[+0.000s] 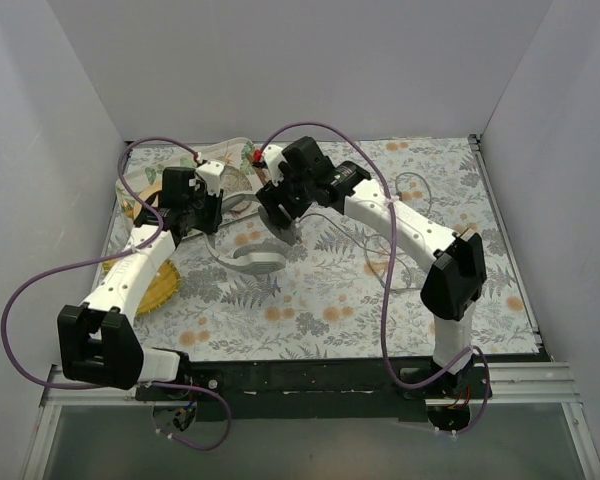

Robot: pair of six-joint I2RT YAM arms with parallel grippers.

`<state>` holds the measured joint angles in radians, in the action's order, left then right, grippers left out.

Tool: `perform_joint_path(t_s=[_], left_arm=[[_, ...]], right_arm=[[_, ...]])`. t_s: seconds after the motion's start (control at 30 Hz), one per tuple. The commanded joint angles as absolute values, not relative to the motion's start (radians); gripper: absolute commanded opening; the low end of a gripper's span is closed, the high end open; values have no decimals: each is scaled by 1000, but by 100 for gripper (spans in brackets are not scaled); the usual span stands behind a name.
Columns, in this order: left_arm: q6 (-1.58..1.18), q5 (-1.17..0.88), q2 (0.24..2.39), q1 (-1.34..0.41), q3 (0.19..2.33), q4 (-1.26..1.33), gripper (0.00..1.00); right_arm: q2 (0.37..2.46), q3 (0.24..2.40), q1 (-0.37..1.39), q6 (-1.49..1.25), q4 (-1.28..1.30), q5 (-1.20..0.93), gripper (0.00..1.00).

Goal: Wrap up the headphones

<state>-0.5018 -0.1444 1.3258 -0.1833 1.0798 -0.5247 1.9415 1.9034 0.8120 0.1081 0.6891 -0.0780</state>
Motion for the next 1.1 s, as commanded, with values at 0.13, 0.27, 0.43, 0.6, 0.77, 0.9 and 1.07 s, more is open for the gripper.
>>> perform_joint_path(t_s=[0.13, 0.27, 0.43, 0.6, 0.77, 0.9, 1.07], left_arm=[[-555, -362, 1367, -143, 1167, -601, 0], [-563, -370, 1379, -130, 1187, -621, 0], [-597, -451, 1368, -77, 1227, -637, 0], [-632, -506, 1353, -2, 1295, -649, 0], [-660, -557, 1333, 43, 1345, -673, 0], [-667, -572, 1306, 44, 1374, -692, 0], [-663, -607, 1284, 44, 1374, -698, 0]], right_arm=[[1660, 1766, 795, 170, 332, -305, 99], [1511, 1637, 776, 161, 178, -391, 99], [1350, 1360, 619, 109, 9, -535, 98], [1220, 1014, 482, 113, -250, -588, 98], [1106, 674, 482, 156, -503, -431, 99], [1112, 577, 482, 167, -670, -394, 98], [1238, 607, 482, 132, -695, -341, 96]])
